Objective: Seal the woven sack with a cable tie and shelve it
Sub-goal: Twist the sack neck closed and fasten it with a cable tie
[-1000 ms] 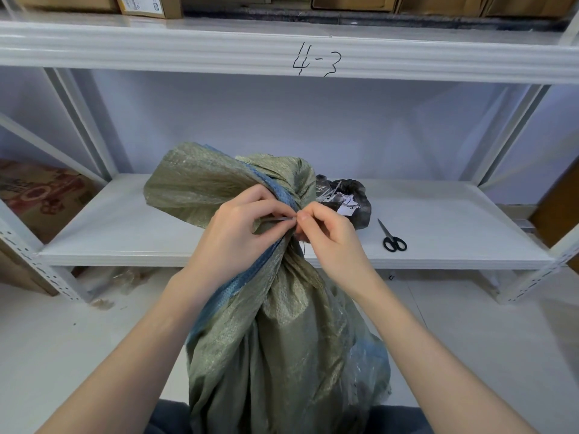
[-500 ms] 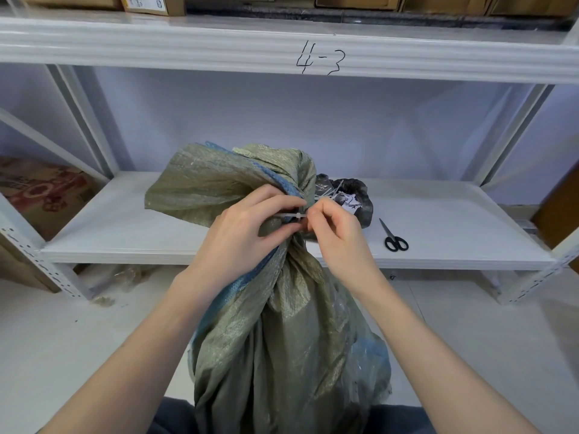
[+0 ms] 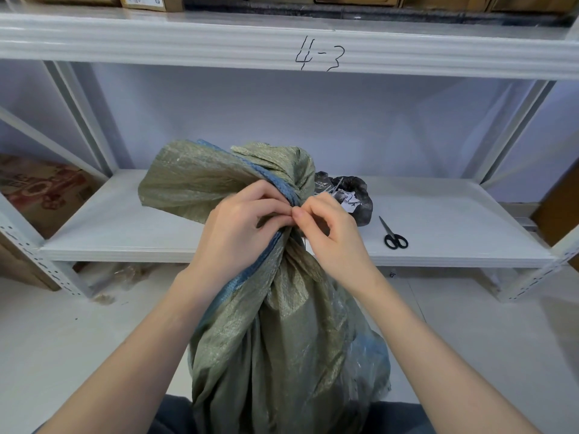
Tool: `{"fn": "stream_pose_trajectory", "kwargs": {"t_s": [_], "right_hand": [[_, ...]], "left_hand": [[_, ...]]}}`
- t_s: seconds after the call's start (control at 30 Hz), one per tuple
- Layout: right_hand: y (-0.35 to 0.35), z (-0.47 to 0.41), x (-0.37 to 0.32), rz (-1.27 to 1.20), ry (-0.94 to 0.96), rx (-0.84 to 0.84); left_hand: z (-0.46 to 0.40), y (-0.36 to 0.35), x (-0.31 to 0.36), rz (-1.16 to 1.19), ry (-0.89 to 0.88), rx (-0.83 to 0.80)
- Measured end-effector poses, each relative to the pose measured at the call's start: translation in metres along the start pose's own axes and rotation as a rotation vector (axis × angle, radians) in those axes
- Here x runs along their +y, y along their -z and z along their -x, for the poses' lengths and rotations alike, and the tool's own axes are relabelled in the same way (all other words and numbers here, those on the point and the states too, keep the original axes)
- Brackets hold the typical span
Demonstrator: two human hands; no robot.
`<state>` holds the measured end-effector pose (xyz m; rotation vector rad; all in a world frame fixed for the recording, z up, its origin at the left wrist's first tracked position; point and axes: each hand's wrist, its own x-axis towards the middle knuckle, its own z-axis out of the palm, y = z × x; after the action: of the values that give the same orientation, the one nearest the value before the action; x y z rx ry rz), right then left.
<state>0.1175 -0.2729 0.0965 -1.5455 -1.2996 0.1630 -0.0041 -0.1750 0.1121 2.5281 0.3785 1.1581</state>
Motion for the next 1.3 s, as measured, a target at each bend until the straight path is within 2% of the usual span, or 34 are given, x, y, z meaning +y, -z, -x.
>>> {"fn": "stream_pose_trajectory", "kwargs": {"t_s": [0.2,0.87,1.1,1.3], "right_hand": [[0.001,-0.001,0.002,0.030,0.033,-0.010],[0.001,-0.004,0.001,0.029,0.038,0.001],[0.004,-0.005,0.002,-0.032,-0.004,0.068],[0.000,-0.002,0.002,-0.006,0.001,-0.019]], "left_hand": [[0.001,-0.003,0.000,-0.137,-0.017,0.003],[-0.001,-0.010,0.002,-0.065,-0.068,-0.034],[-0.002,-0.012,0.006,-0.055,-0.058,0.018],[0.003,-0.010,0.005,-0.045,-0.022,-0.005]]}}
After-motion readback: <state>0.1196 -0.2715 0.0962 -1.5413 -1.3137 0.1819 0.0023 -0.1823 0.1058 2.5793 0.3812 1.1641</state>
